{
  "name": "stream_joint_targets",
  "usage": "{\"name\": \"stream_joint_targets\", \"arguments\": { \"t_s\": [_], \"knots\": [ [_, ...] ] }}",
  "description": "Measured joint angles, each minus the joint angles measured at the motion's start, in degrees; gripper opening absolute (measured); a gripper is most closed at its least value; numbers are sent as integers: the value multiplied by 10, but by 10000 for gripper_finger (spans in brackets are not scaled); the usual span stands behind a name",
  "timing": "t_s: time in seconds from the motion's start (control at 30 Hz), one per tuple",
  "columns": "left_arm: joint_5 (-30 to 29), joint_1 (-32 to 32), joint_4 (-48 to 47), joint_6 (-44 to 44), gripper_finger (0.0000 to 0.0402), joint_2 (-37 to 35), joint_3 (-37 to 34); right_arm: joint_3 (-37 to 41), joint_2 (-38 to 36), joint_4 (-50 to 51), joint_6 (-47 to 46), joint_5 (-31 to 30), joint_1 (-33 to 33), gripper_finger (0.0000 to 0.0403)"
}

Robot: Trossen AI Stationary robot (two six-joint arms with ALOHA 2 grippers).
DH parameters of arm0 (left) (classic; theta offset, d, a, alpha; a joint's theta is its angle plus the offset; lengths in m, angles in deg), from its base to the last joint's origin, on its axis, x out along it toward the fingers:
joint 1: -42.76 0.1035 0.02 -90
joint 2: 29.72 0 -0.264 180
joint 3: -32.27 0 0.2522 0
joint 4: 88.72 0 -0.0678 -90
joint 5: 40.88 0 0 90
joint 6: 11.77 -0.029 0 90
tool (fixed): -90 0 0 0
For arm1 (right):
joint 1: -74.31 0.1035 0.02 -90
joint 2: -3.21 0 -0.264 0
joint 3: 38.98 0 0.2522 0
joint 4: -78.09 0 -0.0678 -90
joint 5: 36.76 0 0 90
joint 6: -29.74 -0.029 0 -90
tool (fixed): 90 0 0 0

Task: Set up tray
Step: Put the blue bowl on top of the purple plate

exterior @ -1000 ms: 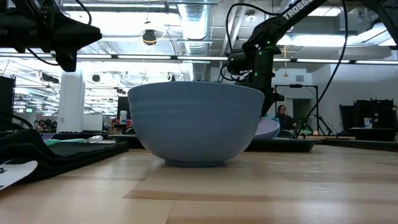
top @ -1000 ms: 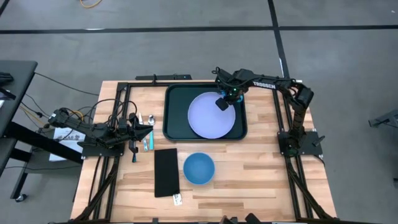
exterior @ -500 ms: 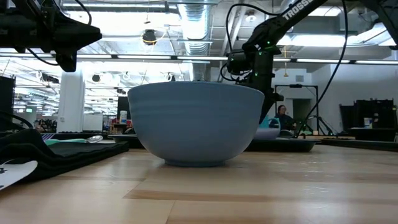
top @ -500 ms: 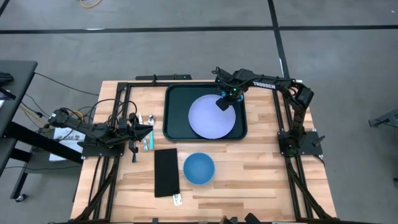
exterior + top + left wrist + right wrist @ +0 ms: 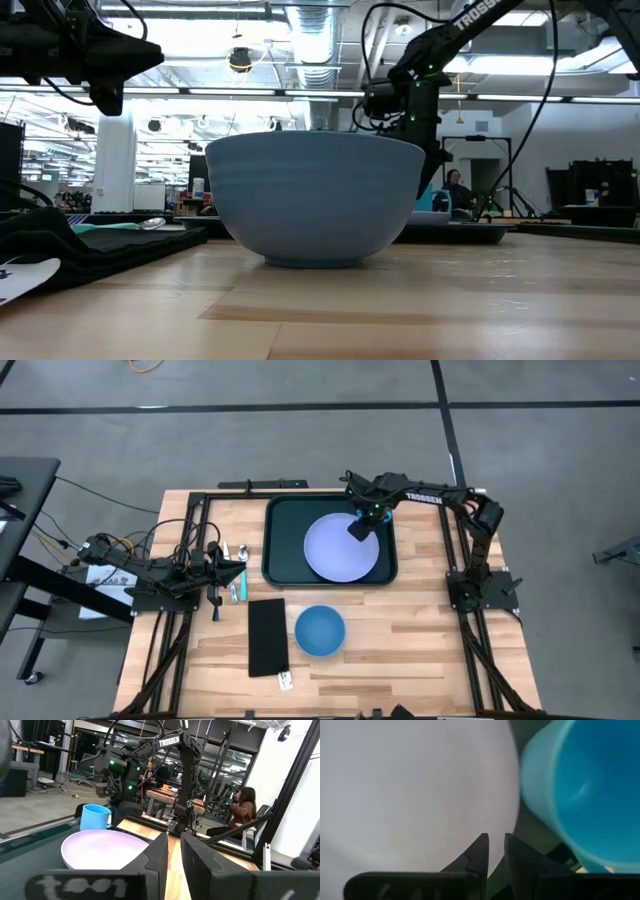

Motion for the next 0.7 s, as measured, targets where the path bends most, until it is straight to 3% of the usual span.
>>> {"name": "stream_joint_targets", "arguments": {
  "t_s": [0.23, 0.43, 0.6, 0.7],
  "knots": [
    [0, 0, 0, -2, 41, 0, 0, 0, -27, 6, 22, -37, 54, 54],
    [-10, 0, 0, -8, 41, 0, 0, 6, -92, 7, 25, -60, 103, 54],
    [-22, 0, 0, -8, 41, 0, 0, 68, -183, -9, 23, -73, 137, 54],
    [14, 0, 0, -15, 41, 0, 0, 119, -243, -29, 16, -73, 155, 54]
  ]
}}
